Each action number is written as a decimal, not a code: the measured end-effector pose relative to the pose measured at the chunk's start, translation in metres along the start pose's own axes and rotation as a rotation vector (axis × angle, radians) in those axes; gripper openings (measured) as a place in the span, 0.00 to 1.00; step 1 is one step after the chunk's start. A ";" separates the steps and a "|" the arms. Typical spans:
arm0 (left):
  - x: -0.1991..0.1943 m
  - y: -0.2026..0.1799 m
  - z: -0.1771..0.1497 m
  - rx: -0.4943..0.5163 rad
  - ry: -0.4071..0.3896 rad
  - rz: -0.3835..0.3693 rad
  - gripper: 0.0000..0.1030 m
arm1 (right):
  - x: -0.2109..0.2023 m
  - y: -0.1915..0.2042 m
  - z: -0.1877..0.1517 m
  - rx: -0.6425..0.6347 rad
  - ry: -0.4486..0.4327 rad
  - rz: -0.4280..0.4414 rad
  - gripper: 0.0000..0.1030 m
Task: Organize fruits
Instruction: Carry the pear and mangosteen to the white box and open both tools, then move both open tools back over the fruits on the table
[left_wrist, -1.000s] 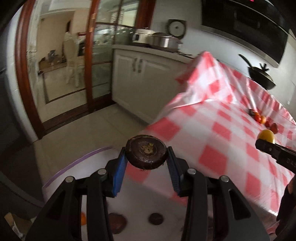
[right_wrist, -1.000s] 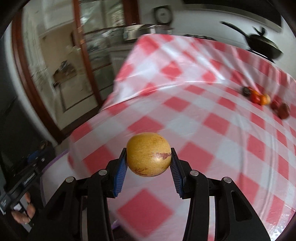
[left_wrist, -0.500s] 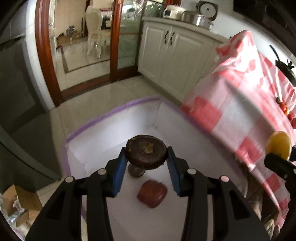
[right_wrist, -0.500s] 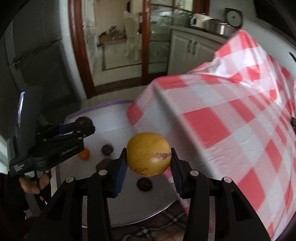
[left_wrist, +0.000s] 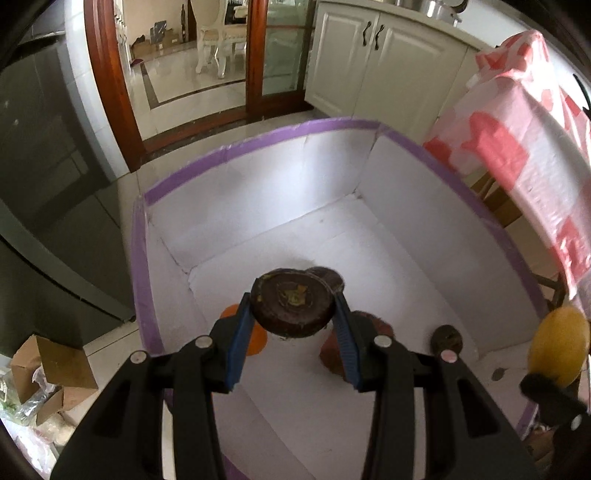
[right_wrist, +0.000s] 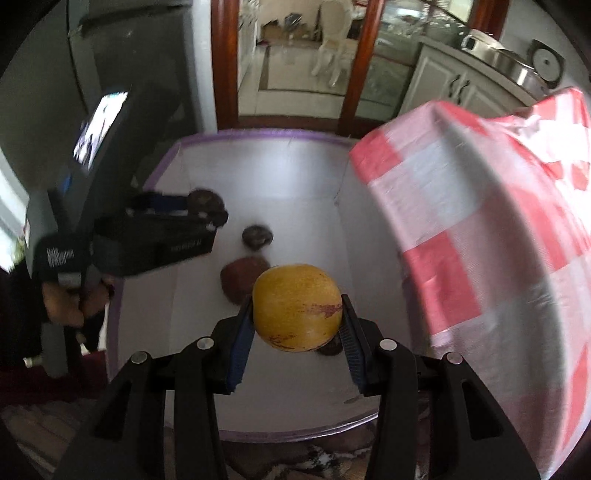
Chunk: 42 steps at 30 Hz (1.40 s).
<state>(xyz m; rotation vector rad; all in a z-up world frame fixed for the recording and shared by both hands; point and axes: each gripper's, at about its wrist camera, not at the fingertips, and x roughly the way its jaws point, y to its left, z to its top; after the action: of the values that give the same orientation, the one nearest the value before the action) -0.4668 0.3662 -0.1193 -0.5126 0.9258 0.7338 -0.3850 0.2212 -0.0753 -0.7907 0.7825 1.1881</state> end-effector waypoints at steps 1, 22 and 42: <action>0.001 -0.002 -0.001 0.015 -0.007 0.012 0.42 | 0.006 0.002 -0.001 -0.005 0.016 0.004 0.43; 0.006 -0.017 0.010 0.035 0.022 0.086 0.77 | 0.043 -0.004 -0.009 0.012 0.101 0.034 0.64; -0.045 -0.033 0.039 0.057 -0.221 0.111 0.93 | -0.062 -0.052 0.015 0.165 -0.209 0.079 0.68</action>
<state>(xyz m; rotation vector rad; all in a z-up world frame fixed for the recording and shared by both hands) -0.4394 0.3559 -0.0579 -0.3241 0.7700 0.8444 -0.3448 0.1939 -0.0087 -0.4948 0.7323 1.2372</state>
